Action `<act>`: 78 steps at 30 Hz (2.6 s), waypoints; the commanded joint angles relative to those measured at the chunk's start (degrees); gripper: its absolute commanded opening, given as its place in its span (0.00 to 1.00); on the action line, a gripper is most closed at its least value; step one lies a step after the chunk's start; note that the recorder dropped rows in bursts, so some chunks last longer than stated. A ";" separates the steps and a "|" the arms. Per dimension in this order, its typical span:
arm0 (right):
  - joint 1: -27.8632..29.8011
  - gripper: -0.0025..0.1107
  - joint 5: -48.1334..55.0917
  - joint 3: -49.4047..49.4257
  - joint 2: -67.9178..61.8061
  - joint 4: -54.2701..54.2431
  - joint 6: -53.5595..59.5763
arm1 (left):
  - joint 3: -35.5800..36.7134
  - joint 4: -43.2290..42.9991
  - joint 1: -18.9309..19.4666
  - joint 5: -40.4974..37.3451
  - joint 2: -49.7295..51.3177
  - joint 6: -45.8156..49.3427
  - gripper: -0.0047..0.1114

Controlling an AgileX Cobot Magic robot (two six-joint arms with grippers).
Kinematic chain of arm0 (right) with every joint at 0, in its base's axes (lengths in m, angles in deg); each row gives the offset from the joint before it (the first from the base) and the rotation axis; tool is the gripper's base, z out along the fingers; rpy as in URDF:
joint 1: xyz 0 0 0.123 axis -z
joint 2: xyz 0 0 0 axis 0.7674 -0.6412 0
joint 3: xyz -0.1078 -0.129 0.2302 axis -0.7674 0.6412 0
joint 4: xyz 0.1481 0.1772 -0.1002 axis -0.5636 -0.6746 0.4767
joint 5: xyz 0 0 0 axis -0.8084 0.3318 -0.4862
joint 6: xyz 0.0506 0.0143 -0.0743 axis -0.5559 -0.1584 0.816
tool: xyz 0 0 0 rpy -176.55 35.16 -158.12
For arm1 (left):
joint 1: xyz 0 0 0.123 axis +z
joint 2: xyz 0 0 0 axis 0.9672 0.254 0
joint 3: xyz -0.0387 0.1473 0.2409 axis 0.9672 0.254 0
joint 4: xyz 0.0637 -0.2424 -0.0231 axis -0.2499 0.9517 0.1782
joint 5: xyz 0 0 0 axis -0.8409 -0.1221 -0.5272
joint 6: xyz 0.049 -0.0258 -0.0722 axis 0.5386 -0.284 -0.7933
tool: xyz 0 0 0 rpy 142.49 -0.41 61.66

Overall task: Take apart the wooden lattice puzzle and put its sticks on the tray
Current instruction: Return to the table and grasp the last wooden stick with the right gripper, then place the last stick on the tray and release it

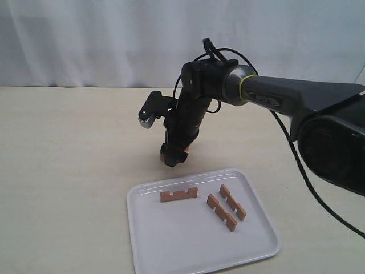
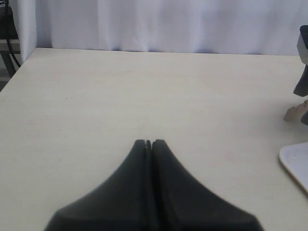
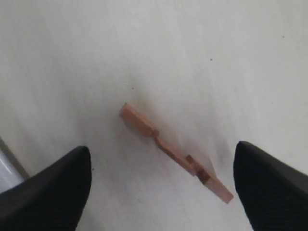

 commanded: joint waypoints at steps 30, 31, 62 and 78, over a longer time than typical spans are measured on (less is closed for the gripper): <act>-0.03 0.06 6.30 5.53 10.47 -7.61 -7.10 | 0.13 -0.36 0.05 0.41 -0.06 0.04 0.04; -0.03 0.06 5.48 8.07 11.97 -8.41 -7.27 | 0.13 -0.36 0.05 0.41 -0.06 0.04 0.04; -9.33 0.06 -31.20 58.33 31.11 -12.40 -16.08 | 0.13 -0.36 0.05 0.41 -0.06 0.04 0.04; -9.33 0.06 -29.34 52.98 26.02 -4.92 -24.67 | 0.13 -0.36 0.05 0.41 -0.06 0.04 0.04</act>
